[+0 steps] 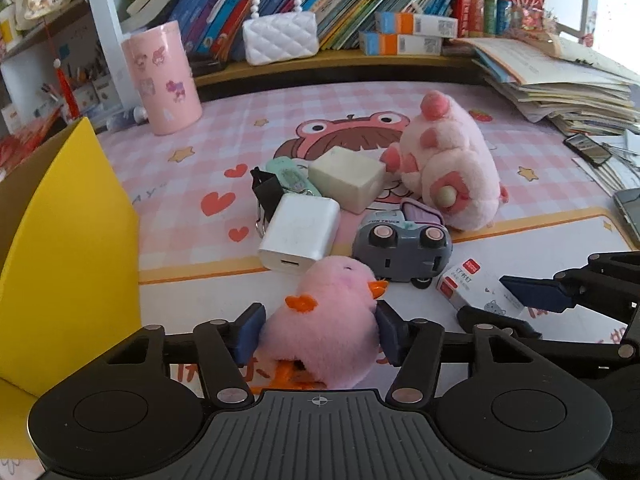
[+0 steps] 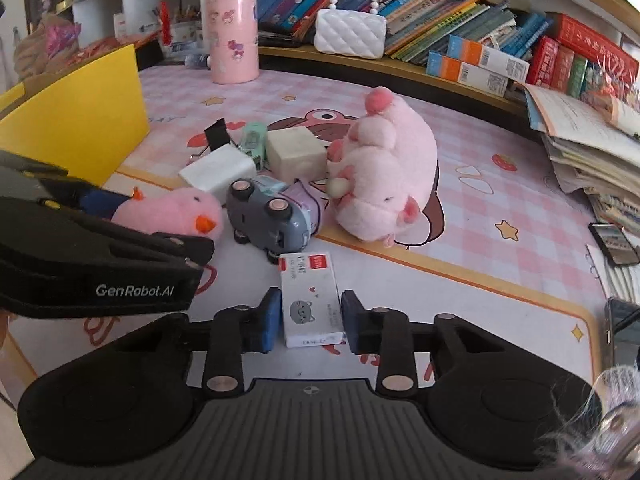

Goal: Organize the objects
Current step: 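Grasp the pink plush chick with the left tool while the right tool grasps the white medicine box, then carry the pink chick and medicine box with both tools over the yellow box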

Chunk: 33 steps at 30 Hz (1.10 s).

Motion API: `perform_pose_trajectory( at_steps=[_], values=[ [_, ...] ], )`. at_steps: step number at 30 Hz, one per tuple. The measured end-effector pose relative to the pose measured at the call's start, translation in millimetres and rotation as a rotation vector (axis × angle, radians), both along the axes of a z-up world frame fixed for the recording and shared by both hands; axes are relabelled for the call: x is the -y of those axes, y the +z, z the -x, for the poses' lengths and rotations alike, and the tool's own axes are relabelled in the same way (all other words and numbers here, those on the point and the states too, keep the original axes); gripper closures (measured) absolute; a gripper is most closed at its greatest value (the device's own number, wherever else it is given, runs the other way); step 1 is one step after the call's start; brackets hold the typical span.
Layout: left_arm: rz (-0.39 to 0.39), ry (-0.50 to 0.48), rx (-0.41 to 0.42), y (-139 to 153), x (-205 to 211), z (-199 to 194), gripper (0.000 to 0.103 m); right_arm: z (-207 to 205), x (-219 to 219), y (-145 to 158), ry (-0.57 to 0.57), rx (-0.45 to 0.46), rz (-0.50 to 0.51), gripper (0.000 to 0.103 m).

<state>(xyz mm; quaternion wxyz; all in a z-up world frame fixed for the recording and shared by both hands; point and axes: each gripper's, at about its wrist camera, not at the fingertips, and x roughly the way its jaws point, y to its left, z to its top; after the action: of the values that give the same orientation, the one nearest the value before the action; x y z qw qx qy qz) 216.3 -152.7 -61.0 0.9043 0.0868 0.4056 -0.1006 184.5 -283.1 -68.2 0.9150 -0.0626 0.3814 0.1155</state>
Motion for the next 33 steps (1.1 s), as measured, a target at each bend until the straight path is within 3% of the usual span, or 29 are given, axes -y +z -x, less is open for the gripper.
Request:
perform_pose_trajectory(
  at_steps=[9,15,23,33],
  values=[
    [0.131,-0.024,0.082,44,-22,51,0.047,33,0,27,-0.095,0.007,-0.068,0.075],
    [0.177,0.010,0.087,53,-60,94,0.047,69,-19,40,-0.103,-0.002,-0.118,0.075],
    [0.200,0.137,0.034,42,-122,135,0.047,105,-65,53,-0.008,0.024,-0.091,0.075],
    [0.206,0.206,0.057,47,-178,176,0.047,140,-131,54,0.114,0.001,-0.064,0.075]
  ],
)
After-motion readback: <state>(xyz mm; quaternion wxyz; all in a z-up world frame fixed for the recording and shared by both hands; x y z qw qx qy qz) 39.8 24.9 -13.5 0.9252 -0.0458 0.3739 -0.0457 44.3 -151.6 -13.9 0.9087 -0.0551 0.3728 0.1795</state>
